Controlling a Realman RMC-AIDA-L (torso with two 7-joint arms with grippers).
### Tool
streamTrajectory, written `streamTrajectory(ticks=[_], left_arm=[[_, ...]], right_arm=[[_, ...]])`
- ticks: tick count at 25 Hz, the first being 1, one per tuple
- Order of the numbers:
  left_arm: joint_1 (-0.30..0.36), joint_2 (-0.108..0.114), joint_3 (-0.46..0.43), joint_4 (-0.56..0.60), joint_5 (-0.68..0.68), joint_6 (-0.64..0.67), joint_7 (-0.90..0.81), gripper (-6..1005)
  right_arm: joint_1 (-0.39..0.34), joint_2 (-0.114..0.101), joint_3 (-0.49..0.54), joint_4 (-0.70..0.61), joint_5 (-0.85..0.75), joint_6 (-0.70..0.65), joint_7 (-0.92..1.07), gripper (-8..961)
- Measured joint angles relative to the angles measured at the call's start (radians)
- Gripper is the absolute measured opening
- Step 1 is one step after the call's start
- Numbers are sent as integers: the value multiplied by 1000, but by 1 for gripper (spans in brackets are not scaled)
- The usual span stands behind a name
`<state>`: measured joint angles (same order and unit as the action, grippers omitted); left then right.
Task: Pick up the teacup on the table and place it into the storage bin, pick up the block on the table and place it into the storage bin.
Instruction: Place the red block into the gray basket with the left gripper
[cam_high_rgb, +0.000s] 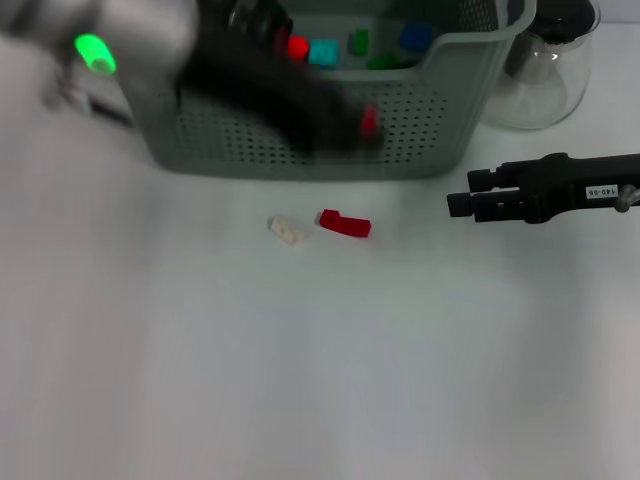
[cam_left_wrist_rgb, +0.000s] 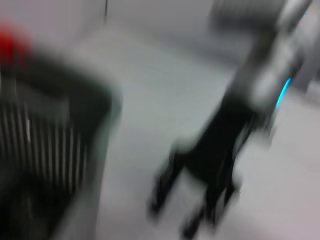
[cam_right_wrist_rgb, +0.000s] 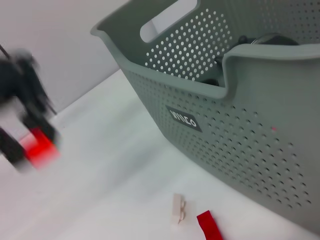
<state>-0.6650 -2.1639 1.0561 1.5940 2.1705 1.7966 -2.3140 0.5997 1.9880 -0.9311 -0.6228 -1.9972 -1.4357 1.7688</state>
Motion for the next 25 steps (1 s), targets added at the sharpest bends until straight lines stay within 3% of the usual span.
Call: streamTrajectory(ticks=[4,6,9,12,13,14,20,25], left_arm=[[-55,22,-132,35,-94,-9,4,218],[-81,37,-151,26,-107,-55,8,222],[-118,58,-114,-27,-71,-189,11,228],[-167,66,-51,-129,28,-325,12,234],[-212,67,-22,-216,113,-404,6,236],[-212,67,-22,-216,113,-404,6,238],[-370,65,-6,-546,333,-576,-15,250],[-432,34,1,-737,495,-745,-41,260]], right_arm=[[0,0,0,0,0,-1,0,676],[0,1,0,0,0,0,1,676],[-1,2,0,0,0,0,2,676],[-1,3,0,0,0,1,2,676],[-1,3,0,0,0,1,2,676],[-1,3,0,0,0,1,1,676],[-7,2,0,0,0,2,1,676],[-10,2,0,9,0,2,-5,676]])
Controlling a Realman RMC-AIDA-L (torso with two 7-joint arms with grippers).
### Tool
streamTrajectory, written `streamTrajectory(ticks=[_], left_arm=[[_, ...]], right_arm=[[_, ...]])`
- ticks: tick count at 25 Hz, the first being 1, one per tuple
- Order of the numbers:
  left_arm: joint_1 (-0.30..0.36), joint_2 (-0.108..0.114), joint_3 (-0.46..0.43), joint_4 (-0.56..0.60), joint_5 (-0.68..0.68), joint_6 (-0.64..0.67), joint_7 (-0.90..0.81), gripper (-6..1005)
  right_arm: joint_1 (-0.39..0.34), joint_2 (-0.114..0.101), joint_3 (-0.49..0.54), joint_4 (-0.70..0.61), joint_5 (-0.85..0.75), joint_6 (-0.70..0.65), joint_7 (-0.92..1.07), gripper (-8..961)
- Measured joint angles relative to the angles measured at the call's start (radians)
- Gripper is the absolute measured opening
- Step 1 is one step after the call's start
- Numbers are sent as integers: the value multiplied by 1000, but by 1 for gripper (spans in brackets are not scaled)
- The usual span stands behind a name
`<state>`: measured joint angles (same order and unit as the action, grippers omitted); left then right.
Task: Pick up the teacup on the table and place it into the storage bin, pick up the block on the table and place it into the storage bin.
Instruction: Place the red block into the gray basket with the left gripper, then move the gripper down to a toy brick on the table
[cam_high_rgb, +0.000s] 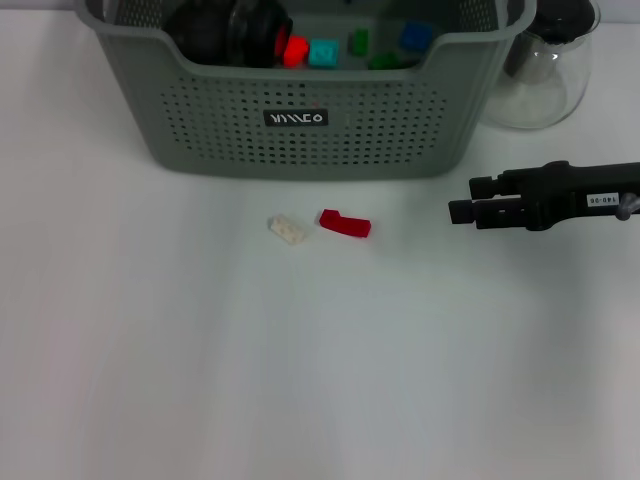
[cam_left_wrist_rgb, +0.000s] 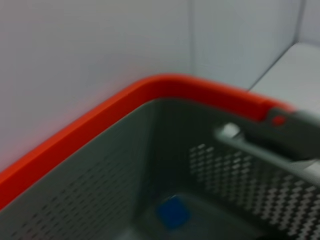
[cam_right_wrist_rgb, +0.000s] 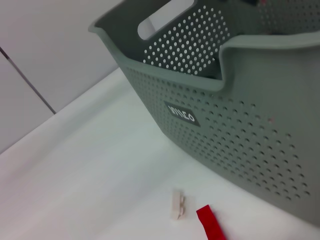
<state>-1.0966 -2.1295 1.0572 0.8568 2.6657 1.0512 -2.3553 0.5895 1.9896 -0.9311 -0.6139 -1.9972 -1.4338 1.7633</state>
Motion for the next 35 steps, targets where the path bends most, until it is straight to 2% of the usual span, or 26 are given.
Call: streamTrajectory(ticks=[4,7,20,21,23,26,28,32,35], left_arm=[[-9,-24,26,-80,88,-109,-27,268],[-7,-38,32,-99,111,-141,-30,275],[9,-40,32,-64,118,-129,-71,301],[11,-40,32,-54,120,-123,-73,380],[36,-40,27,16,109,-86,-77,539],[92,-40,21,163,54,-17,-90,602],[142,-37,19,286,-29,50,-96,644],[274,-24,-19,577,-335,226,-53,728],[367,-29,-96,726,-588,414,56,788]], right_arm=[[-1,0,-4,6,0,10,-3,676],[-2,0,-6,7,-7,13,-3,676],[2,1,0,8,-26,13,-3,676],[2,2,0,8,-26,13,-3,675],[3,2,0,8,-26,13,-4,675],[4,1,-1,8,-26,13,-4,675],[4,1,-1,8,-26,12,-4,675],[4,1,-1,8,-26,11,-4,676],[2,1,-3,8,-26,12,-4,676]])
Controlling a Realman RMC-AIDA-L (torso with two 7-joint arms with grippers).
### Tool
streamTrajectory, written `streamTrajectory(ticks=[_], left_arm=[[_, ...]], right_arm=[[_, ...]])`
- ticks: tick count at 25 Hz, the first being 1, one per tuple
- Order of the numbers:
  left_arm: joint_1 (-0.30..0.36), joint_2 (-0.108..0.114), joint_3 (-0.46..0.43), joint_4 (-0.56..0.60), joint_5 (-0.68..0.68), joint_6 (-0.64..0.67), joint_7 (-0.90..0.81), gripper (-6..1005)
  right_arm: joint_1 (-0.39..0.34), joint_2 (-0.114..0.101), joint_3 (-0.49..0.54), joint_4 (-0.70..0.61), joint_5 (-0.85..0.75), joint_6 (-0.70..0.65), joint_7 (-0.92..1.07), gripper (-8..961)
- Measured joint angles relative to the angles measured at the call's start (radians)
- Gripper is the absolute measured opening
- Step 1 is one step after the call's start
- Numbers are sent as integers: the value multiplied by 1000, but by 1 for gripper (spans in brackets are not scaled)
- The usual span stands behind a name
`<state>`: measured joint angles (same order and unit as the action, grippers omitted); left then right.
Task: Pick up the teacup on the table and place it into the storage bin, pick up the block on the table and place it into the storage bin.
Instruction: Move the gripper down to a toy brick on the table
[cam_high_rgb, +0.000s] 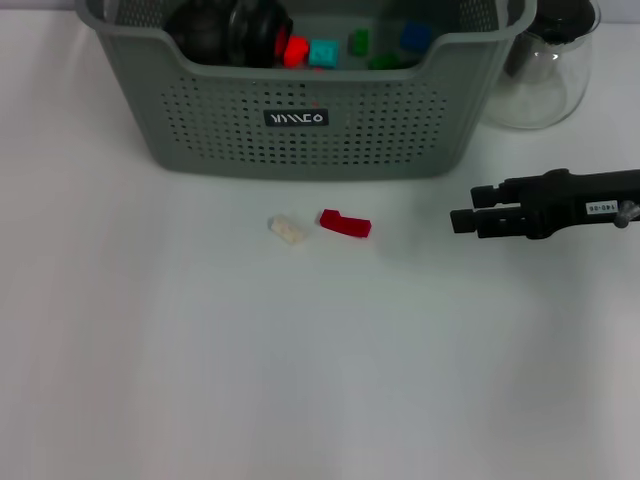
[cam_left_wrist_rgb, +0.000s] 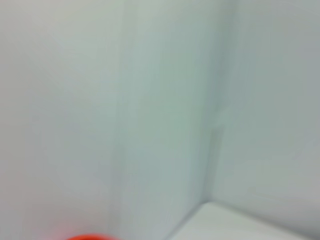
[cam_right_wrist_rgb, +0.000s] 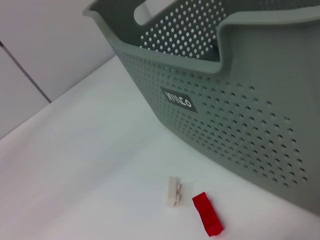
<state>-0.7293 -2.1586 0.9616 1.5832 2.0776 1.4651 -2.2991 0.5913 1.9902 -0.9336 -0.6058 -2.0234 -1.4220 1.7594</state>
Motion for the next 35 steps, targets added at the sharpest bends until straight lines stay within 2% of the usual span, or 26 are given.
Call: streamTrajectory(ticks=[2,5,8,11,16,23,29,35], left_arm=[[36,-5,-26,41,-91,112,41,825],[79,-11,-22,61,-158,274,75,861],[112,-13,38,34,-121,384,87,860],[135,-15,126,-11,2,403,80,860],[138,-19,236,-115,221,342,29,859],[129,-20,390,-241,449,103,-89,858],[101,-20,527,-332,551,-45,-190,857],[84,-20,595,-363,602,-121,-273,856]], right_arm=[[-1,-1,0,0,0,0,0,675],[-4,-3,0,0,0,-2,1,675],[-7,-4,1,0,0,-2,4,675],[-9,-4,1,0,0,0,6,675],[-11,-1,-2,0,-1,2,7,675],[-11,-2,1,8,-2,2,8,675],[-9,-2,1,9,-2,2,9,675],[-8,-1,1,9,-2,3,9,676]])
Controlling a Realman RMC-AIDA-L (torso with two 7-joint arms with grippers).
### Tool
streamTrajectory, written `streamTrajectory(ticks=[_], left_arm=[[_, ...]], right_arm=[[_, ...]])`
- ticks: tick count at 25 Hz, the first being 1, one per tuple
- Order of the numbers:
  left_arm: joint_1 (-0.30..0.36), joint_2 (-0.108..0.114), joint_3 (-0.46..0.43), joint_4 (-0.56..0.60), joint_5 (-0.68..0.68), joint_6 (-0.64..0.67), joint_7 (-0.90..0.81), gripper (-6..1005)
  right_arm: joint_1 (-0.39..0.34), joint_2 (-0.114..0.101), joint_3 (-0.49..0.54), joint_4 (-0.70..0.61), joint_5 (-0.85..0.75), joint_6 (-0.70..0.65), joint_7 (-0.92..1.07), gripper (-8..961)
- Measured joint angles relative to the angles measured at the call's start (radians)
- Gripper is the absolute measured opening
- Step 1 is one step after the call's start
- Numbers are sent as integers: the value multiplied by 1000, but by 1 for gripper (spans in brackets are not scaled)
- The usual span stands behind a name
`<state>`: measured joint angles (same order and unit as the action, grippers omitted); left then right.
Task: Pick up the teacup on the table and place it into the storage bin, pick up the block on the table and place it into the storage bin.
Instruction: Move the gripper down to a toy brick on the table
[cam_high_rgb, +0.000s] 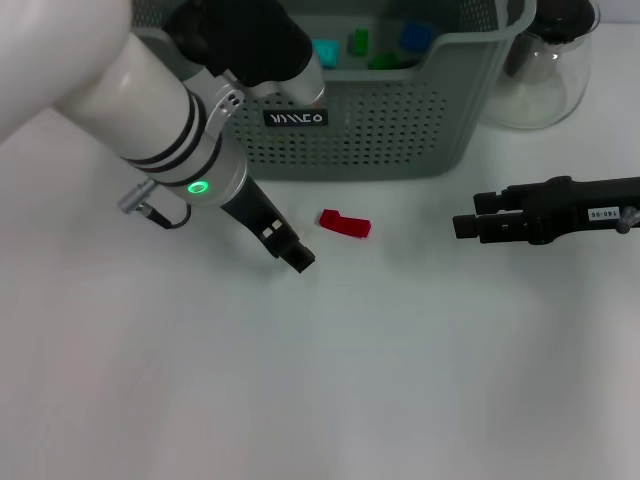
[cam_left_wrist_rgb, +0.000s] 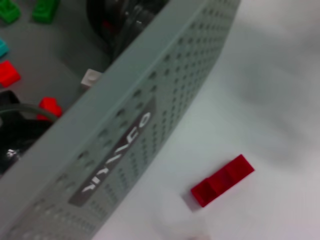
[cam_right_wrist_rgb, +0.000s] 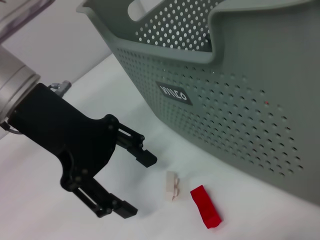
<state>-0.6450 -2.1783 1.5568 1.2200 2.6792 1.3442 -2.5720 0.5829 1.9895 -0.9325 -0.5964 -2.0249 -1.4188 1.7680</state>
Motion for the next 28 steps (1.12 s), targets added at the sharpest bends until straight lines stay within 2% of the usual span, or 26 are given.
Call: streamTrajectory(ticks=[10,16,28], left_arm=[[-37,0,74,-75,43,-95,-115,855],[-63,2,81,-134,46,-142,-143,854],[-76,2,85,-170,47,-178,-156,852]], right_arm=[[4,2,-5,0,0,26,-7,676],[6,2,-4,0,0,27,-8,676],[8,2,-5,0,0,37,-9,676]])
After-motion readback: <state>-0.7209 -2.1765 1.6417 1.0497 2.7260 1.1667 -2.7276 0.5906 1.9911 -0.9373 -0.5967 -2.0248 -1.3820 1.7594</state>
